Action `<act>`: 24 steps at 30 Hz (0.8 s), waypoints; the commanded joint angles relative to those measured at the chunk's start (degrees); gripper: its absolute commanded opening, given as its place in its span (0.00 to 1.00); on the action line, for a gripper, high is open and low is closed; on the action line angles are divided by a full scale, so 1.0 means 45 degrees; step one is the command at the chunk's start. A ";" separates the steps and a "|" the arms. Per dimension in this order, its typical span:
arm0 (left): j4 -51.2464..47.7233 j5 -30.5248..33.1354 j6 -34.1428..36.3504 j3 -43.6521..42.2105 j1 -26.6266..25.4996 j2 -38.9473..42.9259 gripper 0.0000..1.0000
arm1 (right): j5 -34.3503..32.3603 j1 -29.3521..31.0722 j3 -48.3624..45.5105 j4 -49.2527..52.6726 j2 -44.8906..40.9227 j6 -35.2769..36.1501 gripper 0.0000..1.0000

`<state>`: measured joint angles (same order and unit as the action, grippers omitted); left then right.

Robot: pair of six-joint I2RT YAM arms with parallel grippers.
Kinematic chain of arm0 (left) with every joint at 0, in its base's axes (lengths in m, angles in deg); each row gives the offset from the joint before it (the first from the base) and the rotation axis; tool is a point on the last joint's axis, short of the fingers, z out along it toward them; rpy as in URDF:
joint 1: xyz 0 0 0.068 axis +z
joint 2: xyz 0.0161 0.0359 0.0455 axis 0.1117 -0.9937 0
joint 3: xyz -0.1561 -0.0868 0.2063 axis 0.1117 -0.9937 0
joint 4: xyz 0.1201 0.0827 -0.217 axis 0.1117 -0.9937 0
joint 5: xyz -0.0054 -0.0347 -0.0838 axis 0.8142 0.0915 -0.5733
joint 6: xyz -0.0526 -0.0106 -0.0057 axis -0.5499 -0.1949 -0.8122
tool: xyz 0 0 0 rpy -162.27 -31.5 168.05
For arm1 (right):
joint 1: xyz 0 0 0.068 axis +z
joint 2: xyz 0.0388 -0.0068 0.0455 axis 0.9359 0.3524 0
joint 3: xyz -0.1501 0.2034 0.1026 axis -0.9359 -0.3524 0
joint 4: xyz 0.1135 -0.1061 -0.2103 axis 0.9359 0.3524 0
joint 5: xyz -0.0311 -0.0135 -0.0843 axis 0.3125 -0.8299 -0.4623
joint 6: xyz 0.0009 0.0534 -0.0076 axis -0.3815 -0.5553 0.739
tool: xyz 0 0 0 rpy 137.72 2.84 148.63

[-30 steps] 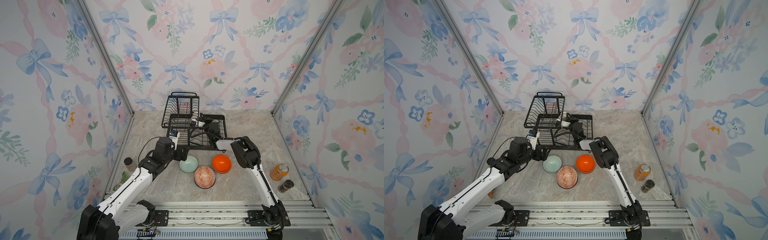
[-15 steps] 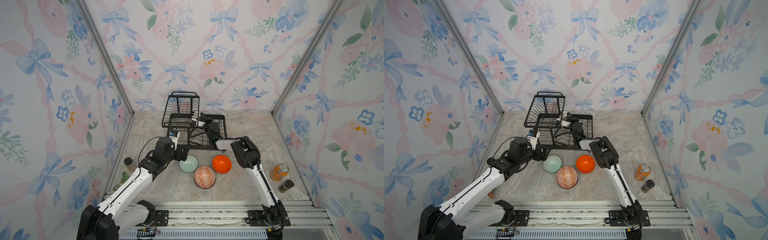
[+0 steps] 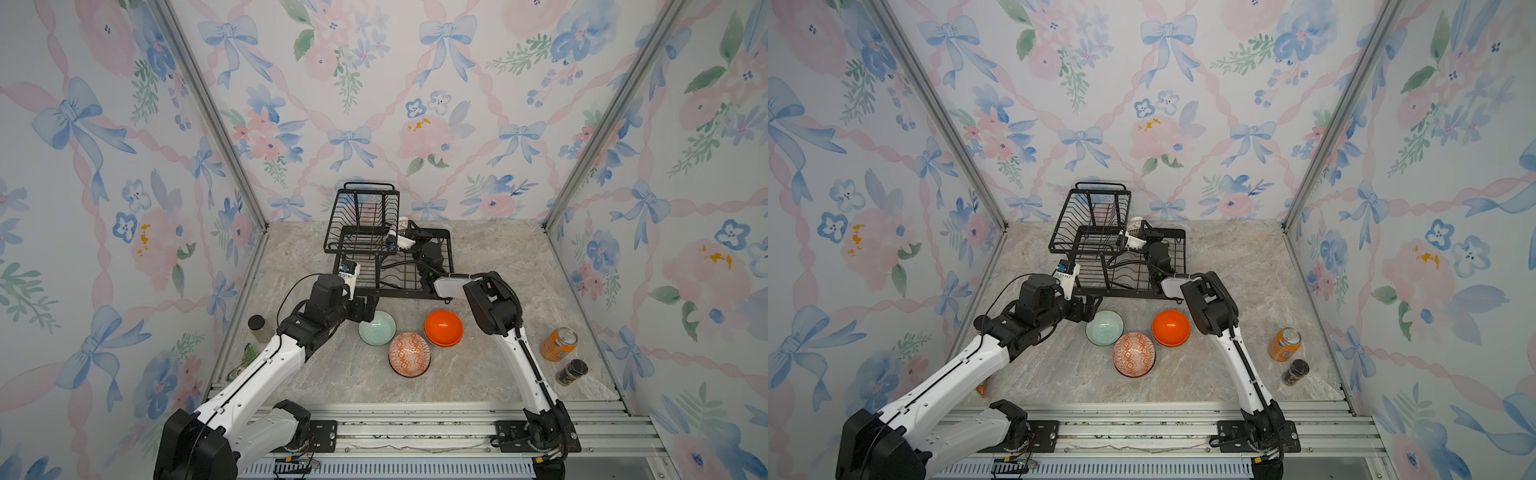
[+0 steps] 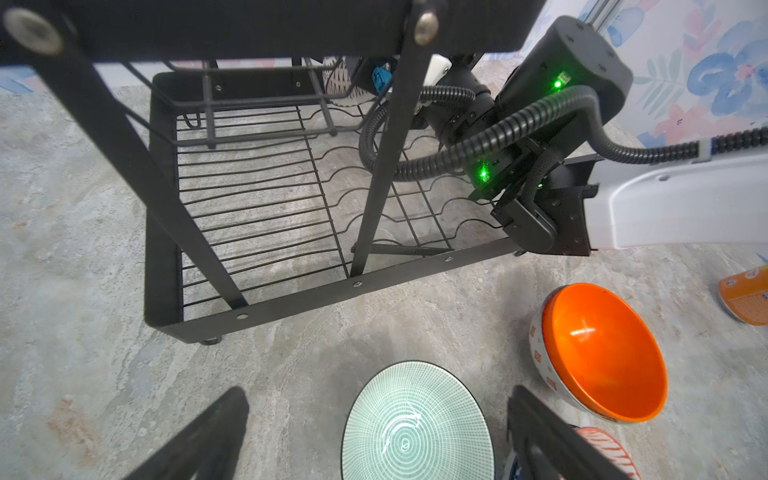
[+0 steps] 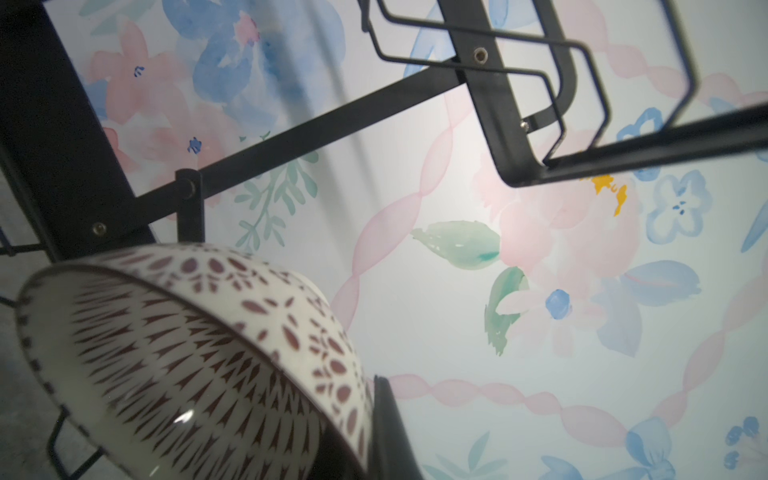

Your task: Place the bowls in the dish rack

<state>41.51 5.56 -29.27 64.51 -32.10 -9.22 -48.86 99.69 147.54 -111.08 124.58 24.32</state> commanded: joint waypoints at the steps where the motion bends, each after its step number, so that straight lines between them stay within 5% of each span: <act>1: 0.0052 -0.0152 0.0289 0.0050 0.0082 0.0009 0.98 | 0.0204 -0.0113 0.0027 0.0035 0.0669 -0.0192 0.00; 11: 0.0049 -0.0021 0.0353 -0.0030 0.0093 0.0106 0.98 | 0.1326 -0.0116 -0.0115 0.1670 0.0622 -0.0108 0.00; 24: 0.0046 0.0104 0.0402 -0.0556 0.0101 0.0363 0.98 | 0.1864 -0.0038 -0.1050 0.1110 0.0462 0.0456 0.03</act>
<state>41.51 5.60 -28.81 62.72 -32.08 -8.70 -43.40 99.41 146.27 -108.94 124.21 25.56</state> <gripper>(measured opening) 0.979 0.081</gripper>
